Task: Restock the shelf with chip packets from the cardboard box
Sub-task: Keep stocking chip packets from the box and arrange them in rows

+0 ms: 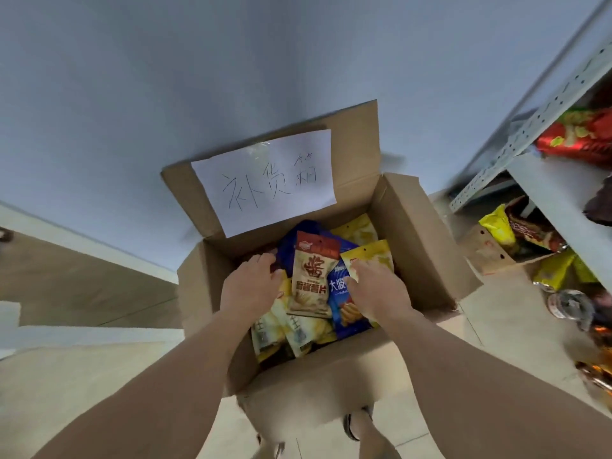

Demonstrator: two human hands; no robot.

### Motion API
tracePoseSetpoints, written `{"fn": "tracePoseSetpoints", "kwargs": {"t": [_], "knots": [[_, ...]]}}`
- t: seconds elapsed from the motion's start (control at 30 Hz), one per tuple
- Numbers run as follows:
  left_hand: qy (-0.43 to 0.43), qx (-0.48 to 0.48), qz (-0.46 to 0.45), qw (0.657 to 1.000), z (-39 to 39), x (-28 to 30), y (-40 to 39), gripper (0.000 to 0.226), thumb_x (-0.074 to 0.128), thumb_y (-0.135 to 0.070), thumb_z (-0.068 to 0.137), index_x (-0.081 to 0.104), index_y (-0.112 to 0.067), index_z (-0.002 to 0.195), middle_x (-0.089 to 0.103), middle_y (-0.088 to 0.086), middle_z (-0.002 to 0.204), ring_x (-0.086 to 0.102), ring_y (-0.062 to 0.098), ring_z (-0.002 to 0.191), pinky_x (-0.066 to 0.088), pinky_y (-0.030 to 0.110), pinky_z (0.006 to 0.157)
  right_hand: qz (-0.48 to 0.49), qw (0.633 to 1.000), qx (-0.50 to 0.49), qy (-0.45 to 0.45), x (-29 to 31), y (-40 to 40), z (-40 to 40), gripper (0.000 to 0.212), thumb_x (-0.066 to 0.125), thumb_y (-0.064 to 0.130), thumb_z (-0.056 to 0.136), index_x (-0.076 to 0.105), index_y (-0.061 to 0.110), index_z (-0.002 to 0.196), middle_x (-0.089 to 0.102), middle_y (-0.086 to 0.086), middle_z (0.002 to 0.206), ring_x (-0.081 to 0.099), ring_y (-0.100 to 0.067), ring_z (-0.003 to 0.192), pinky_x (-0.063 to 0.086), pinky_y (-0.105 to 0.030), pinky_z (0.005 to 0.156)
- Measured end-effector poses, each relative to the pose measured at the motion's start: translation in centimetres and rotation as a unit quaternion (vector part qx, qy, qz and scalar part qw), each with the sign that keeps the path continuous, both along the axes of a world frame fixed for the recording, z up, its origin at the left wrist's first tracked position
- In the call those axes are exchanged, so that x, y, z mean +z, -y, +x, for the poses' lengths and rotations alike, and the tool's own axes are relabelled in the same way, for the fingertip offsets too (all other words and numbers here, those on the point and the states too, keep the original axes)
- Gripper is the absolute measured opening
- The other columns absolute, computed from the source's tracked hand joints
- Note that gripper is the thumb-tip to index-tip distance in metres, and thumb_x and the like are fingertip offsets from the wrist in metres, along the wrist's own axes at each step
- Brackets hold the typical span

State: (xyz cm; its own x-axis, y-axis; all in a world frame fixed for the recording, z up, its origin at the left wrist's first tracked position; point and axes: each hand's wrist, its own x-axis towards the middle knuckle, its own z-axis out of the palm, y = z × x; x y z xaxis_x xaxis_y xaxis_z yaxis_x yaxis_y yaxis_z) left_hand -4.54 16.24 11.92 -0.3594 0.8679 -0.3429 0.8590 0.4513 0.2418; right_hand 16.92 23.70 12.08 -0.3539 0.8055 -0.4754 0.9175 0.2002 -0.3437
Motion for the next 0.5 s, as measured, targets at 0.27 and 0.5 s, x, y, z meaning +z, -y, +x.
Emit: {"fn": "tracePoseSetpoints", "kwargs": {"t": [0.27, 0.5], "knots": [[0.162, 0.164, -0.103, 0.968, -5.0, -13.5, 1.0, 0.057, 0.051, -0.04, 0.102, 0.036, -0.014, 0.15, 0.051, 0.01, 0.144, 0.055, 0.03, 0.125, 0.048, 0.042, 0.101, -0.106, 0.976, -0.188, -0.022, -10.7, 0.4, -7.3, 0.051, 0.05, 0.046, 0.101, 0.046, 0.016, 0.142, 0.059, -0.005, 0.136, 0.056, -0.027, 0.123, 0.048, -0.04, 0.095], [0.242, 0.396, -0.236, 0.854, -5.7, -25.9, 2.2, 0.069, 0.053, -0.052, 0.098, 0.043, 0.0, 0.142, 0.059, 0.014, 0.132, 0.056, 0.026, 0.094, 0.04, 0.03, 0.073, -0.161, 0.929, -0.325, -0.073, -20.8, 0.6, -10.9, 0.077, 0.063, 0.047, 0.095, 0.031, 0.007, 0.151, 0.044, -0.012, 0.151, 0.043, -0.031, 0.138, 0.039, -0.04, 0.106]]}}
